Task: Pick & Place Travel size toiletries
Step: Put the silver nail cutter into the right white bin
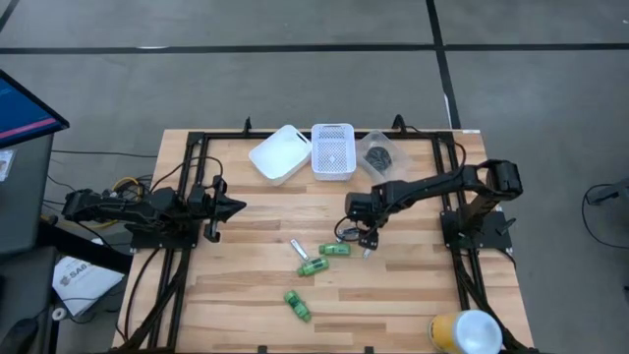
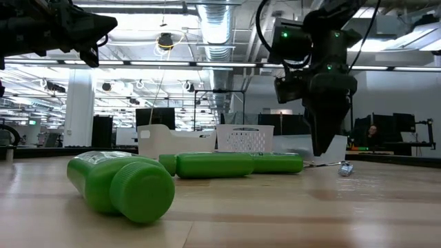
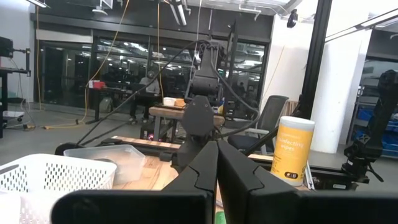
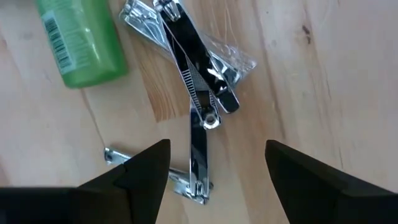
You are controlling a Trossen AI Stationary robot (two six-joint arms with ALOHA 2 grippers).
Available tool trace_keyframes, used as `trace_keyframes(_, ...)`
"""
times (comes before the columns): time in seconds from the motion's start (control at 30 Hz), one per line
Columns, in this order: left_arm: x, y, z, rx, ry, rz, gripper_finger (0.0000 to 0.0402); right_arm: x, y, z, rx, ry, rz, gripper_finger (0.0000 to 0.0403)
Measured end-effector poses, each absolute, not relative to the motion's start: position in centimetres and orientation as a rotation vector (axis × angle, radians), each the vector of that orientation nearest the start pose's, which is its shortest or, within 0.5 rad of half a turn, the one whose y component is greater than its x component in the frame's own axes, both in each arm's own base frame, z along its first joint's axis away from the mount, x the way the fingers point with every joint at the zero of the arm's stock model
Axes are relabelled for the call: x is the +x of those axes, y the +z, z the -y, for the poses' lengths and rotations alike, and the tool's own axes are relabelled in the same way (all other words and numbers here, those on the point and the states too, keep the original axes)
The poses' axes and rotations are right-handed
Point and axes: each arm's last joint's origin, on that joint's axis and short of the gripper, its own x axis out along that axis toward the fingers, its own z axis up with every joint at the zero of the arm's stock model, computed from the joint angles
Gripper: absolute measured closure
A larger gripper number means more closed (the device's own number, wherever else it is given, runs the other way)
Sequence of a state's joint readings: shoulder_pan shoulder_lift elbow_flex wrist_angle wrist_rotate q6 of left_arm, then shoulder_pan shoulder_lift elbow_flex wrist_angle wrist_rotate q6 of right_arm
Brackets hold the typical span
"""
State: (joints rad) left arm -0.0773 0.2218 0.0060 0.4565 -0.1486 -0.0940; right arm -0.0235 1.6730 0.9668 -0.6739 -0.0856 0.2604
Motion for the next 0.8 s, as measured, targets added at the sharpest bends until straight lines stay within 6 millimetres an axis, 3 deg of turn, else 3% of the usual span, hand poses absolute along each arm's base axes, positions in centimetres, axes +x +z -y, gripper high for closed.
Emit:
trace_keyframes(0.43,10.8,19.1,0.4,-0.121,0.059,0.245,0.0400,28.1,13.8,0.4,0.295,-0.126,-1.354,0.0147)
trace_keyframes(0.8,10.8,19.1,0.4,-0.121,0.060,0.244,0.0400,28.0,13.6,0.4,0.293,-0.129,-1.349,0.0147)
